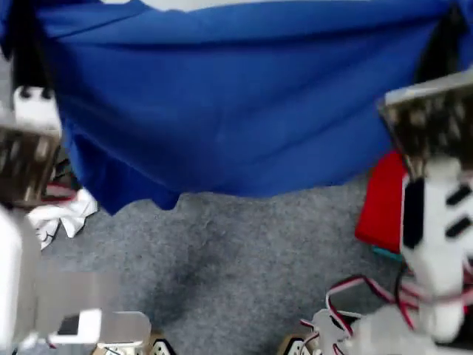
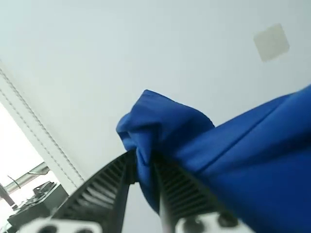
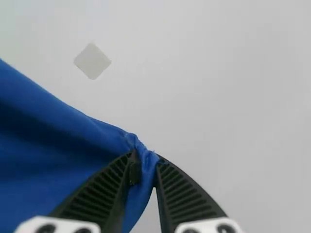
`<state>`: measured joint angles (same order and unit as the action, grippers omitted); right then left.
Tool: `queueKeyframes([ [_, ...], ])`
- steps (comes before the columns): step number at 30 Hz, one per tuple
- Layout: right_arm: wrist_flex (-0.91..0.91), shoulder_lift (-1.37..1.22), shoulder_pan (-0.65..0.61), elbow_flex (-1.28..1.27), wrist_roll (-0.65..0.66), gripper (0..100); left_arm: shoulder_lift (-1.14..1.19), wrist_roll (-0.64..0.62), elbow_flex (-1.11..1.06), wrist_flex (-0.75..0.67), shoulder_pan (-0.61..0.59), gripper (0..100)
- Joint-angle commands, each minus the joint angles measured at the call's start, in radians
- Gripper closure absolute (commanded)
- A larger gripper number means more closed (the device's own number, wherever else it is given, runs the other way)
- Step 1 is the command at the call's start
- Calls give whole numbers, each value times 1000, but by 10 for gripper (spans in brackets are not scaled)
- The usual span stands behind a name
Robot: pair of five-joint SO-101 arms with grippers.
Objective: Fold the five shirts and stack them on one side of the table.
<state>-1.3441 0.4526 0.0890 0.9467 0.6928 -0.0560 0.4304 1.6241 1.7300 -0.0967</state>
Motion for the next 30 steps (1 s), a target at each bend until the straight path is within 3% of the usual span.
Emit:
queueKeyframes([
  [1,-42,33,18,41,40,990,-57,17,21,6,-3,986],
  [14,-173,116,16,41,43,990,-147,61,-10,26,-5,986],
  [30,-401,199,18,14,95,990,-548,63,-685,21,-3,986],
])
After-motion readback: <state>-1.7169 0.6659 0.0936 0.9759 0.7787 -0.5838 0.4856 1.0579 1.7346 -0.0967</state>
